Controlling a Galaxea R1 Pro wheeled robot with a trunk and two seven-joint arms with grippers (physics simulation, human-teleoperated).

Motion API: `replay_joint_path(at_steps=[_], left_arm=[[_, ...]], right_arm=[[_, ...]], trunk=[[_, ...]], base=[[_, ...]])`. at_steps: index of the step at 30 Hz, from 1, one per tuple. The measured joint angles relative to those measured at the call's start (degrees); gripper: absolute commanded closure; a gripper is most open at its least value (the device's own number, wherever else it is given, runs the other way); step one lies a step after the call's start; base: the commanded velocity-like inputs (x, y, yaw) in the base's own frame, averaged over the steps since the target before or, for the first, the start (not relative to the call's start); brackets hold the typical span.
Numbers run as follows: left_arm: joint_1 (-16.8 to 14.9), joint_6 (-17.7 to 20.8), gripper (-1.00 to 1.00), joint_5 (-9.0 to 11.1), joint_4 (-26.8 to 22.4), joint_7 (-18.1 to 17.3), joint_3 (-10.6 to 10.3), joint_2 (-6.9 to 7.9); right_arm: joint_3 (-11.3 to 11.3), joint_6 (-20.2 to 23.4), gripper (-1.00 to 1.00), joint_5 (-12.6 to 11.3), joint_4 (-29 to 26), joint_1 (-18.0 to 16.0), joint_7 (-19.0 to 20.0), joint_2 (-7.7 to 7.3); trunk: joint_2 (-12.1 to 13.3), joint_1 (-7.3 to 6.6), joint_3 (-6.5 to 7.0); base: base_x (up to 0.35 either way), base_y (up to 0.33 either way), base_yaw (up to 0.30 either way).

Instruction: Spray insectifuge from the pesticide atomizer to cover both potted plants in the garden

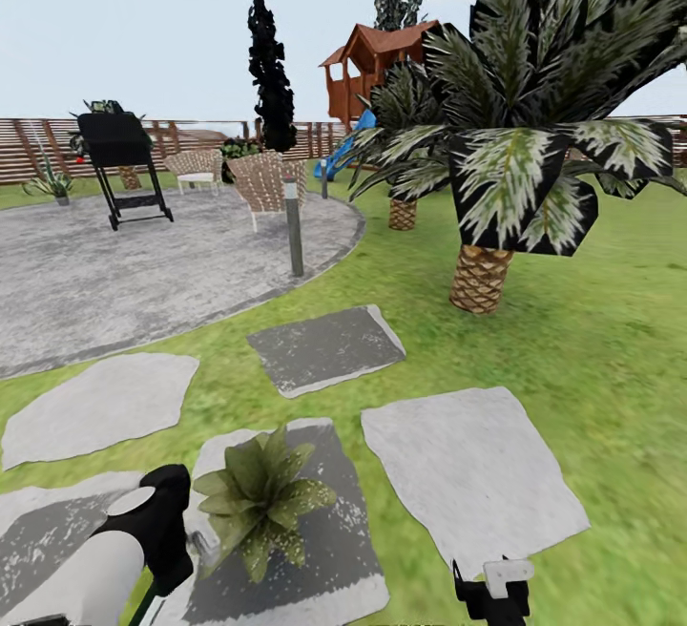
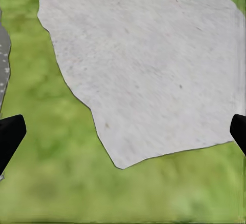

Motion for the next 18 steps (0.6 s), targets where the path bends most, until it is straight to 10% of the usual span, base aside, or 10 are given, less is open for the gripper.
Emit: replay_joint_path(at_steps=[18], left_arm=[[-3.0, -5.38, 1.0, 1.83, 0.75, -3.51, -0.12, -1.05]], right_arm=[[0.05, 0.05, -1.0, 0.05, 0.1, -0.04, -0.01, 0.01]], trunk=[[0.0, 0.0, 0.0]], base=[[0.0, 0.002, -0.014]])
